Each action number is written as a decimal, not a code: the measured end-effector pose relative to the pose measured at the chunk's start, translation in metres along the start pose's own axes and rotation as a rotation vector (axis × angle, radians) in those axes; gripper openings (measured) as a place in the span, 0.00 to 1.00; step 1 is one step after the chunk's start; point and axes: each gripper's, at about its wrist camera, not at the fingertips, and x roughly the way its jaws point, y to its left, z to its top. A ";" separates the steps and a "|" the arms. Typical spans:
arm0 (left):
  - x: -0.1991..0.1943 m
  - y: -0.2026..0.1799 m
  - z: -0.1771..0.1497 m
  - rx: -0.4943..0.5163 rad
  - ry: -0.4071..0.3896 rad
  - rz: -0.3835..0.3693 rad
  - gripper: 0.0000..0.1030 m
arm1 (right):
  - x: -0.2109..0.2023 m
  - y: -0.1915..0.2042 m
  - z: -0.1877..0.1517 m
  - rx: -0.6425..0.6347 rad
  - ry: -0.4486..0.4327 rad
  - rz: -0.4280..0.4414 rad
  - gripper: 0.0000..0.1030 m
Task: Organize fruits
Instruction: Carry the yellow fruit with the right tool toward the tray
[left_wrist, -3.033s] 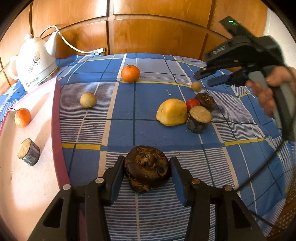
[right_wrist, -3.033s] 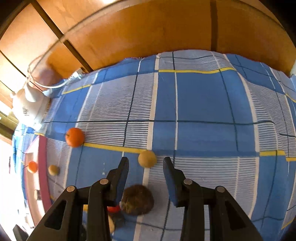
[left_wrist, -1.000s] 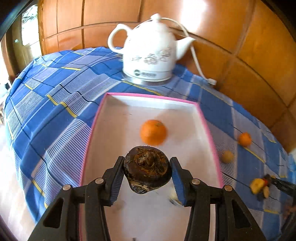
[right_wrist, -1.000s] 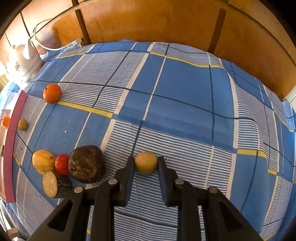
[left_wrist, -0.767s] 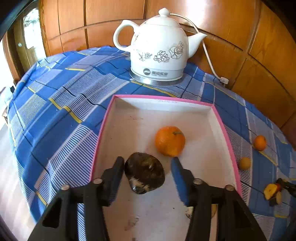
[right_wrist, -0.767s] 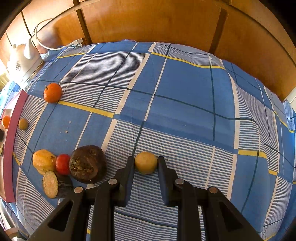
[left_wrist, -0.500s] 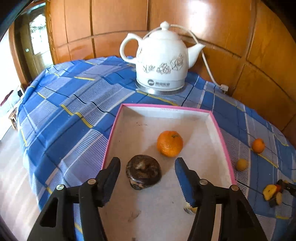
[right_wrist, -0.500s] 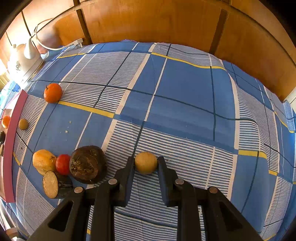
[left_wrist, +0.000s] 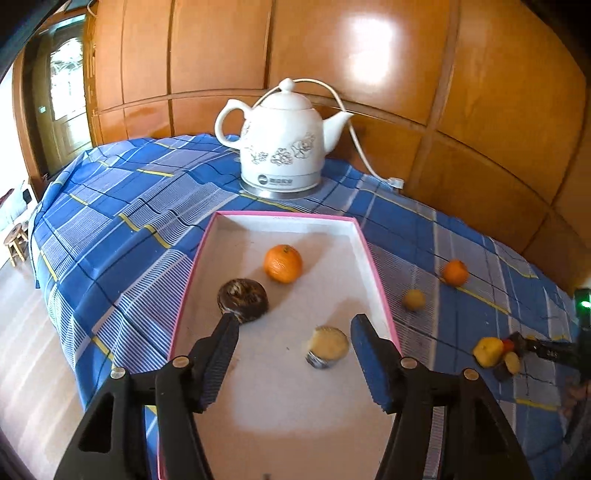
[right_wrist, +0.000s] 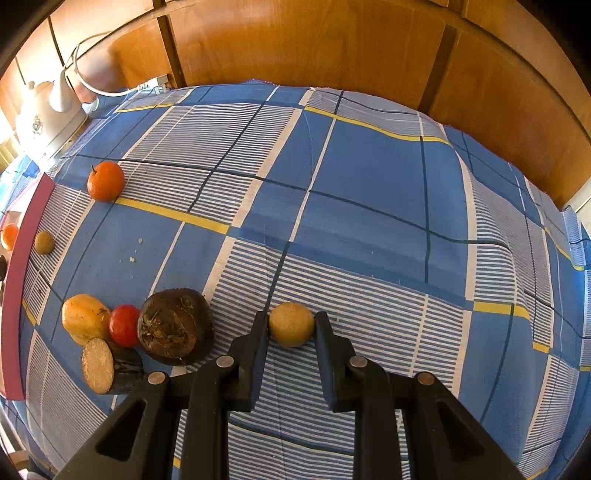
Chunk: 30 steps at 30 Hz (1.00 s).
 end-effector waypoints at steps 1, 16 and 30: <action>-0.002 -0.002 -0.002 0.006 0.000 -0.003 0.62 | 0.000 0.000 0.000 0.000 0.000 0.000 0.24; -0.010 -0.011 -0.020 0.021 0.033 -0.036 0.64 | 0.000 0.001 -0.001 -0.005 -0.005 -0.005 0.24; -0.008 -0.003 -0.028 0.007 0.050 -0.032 0.64 | 0.000 -0.001 0.000 -0.002 -0.009 -0.004 0.24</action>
